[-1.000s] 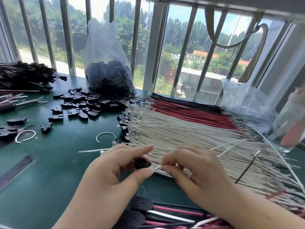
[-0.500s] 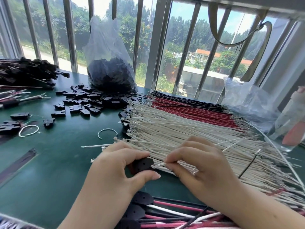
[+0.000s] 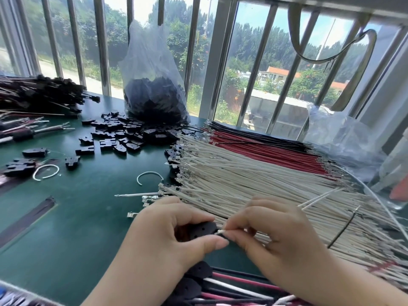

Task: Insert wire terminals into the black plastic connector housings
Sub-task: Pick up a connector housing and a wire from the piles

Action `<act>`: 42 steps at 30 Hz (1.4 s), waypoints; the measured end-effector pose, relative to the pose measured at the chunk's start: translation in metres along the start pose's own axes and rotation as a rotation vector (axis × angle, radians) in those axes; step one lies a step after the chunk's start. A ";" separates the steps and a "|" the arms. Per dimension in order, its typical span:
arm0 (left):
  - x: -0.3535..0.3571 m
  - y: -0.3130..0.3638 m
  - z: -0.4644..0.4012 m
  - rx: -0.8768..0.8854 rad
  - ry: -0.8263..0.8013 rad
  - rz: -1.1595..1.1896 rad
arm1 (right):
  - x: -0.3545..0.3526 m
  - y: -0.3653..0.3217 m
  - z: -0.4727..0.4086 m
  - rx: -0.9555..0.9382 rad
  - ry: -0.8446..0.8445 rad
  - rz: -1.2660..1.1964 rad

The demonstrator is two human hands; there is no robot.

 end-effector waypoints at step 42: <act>0.003 -0.002 0.005 -0.181 -0.037 0.217 | -0.016 0.002 -0.001 0.091 -0.014 0.044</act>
Point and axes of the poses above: each hand's wrist, its own z-axis away from the middle knuckle, its own x-axis out of the palm, y = z × x, the point moved 2 cm from there along -z, towards the middle knuckle, and after that the axes turned 7 degrees about z, right-handed, at the moved point
